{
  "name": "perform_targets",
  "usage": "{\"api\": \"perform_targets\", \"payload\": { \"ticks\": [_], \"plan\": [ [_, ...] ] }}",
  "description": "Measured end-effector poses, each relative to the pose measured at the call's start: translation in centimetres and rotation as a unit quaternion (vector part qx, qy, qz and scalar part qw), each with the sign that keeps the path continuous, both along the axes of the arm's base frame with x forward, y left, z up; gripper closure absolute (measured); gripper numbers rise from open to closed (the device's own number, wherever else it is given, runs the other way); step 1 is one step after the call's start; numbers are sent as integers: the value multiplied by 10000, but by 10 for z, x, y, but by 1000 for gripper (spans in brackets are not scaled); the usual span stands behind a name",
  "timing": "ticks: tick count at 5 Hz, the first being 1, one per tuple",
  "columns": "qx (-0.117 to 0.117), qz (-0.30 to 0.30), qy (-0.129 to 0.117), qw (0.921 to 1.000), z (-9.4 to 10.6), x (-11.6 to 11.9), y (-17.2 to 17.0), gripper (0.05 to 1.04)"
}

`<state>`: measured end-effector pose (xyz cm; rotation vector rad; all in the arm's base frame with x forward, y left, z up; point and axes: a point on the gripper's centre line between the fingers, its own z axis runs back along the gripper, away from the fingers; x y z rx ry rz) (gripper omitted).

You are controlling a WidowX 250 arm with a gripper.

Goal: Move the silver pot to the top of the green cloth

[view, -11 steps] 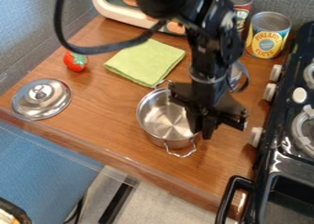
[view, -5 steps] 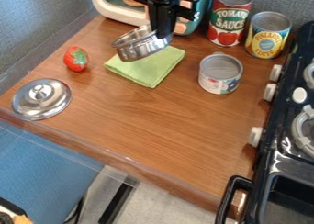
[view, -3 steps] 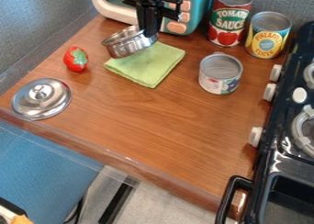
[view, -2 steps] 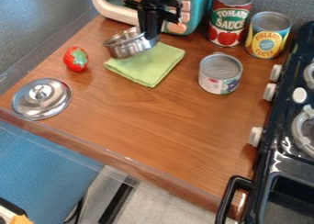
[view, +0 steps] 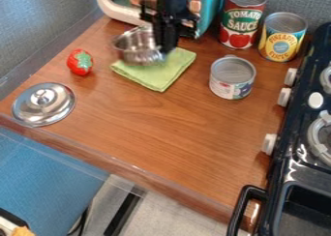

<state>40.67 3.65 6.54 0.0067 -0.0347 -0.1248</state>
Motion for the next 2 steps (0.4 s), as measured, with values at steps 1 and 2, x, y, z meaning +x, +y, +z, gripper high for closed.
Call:
{"api": "perform_targets", "payload": {
  "ticks": [1, 2],
  "plan": [
    [-49, 69, 4, 10000, -3, -5, -10, 592],
    [-65, 98, -142, 9998, 20, -10, -13, 281]
  ]
}}
